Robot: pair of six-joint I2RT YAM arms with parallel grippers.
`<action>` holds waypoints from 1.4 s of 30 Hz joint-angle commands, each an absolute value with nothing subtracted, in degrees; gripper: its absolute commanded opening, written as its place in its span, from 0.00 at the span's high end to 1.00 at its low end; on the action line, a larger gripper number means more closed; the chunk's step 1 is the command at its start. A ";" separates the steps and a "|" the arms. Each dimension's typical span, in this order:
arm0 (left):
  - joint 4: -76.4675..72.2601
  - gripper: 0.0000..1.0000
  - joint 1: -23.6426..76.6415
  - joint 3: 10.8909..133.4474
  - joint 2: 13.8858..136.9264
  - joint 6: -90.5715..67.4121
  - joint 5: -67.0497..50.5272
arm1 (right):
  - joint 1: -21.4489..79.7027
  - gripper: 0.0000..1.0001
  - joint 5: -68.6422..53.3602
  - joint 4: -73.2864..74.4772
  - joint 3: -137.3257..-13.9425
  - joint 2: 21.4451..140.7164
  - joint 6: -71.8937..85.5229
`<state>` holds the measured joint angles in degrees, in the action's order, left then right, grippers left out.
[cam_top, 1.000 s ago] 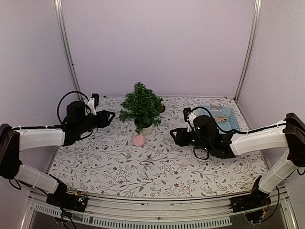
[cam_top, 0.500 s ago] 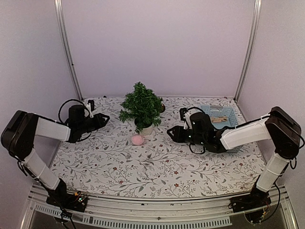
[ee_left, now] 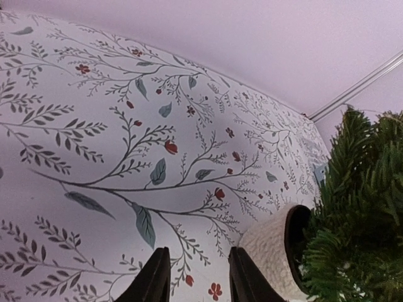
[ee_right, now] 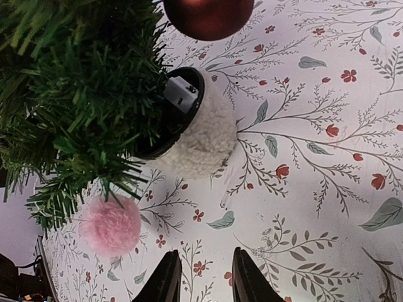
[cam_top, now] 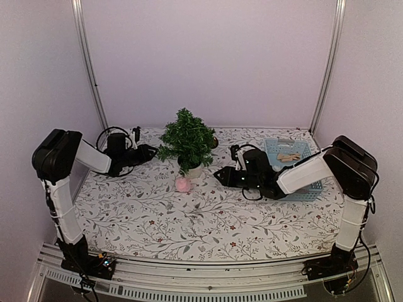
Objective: Decorate the small christmas tree
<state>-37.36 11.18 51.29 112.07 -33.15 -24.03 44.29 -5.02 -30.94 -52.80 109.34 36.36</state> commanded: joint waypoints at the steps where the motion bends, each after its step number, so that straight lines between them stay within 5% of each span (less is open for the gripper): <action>1: -39.55 0.67 10.63 57.56 117.21 -31.81 -31.39 | 42.86 0.70 -9.01 -35.11 -55.03 112.68 38.61; 15: -50.67 0.75 11.13 62.40 127.28 -35.90 -46.87 | 42.21 0.74 -13.24 -36.46 -60.11 118.77 39.30; 42: -50.23 0.80 16.73 59.45 127.19 -33.01 -48.47 | 40.44 0.88 -17.66 -36.36 -66.68 124.87 39.13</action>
<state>-48.95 15.40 61.21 127.59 -34.59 -47.57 41.41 -16.80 -35.18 -65.19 123.66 39.29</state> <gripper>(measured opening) 0.204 0.126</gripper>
